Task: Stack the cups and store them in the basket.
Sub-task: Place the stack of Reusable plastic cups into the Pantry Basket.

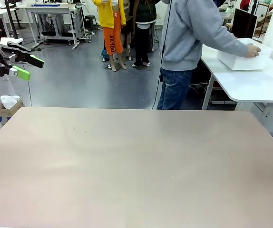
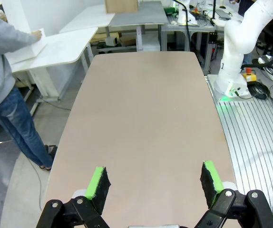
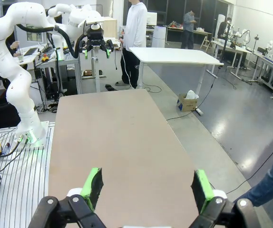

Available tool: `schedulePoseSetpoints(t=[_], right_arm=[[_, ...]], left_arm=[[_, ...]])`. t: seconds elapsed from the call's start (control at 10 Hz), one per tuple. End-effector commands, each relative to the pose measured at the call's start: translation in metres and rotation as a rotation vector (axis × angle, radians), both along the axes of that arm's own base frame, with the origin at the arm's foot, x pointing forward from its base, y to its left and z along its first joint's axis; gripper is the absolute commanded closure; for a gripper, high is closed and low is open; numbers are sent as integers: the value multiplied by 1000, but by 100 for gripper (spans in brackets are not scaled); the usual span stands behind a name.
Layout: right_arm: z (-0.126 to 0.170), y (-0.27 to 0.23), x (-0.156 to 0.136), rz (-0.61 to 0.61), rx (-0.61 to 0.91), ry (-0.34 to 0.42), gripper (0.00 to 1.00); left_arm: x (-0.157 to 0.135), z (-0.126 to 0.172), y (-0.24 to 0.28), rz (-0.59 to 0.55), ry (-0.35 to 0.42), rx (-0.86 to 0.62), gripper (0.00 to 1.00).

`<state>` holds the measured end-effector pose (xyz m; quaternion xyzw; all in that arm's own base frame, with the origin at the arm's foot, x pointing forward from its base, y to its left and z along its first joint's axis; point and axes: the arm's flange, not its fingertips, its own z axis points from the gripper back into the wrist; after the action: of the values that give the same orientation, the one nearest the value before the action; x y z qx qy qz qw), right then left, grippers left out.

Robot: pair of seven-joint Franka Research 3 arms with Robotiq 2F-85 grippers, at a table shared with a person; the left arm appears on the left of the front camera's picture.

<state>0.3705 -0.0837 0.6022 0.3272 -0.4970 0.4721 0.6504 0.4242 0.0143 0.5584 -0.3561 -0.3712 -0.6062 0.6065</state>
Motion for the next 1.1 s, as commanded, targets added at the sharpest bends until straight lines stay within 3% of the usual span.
schedulePoseSetpoints(t=[0.0, 1.0], right_arm=[[3, 1, 0, 7, 12, -17, 0], [3, 1, 0, 7, 12, -17, 0]], left_arm=[[-2, 1, 0, -8, 0, 6, 0], [-2, 1, 0, -8, 0, 6, 0]])
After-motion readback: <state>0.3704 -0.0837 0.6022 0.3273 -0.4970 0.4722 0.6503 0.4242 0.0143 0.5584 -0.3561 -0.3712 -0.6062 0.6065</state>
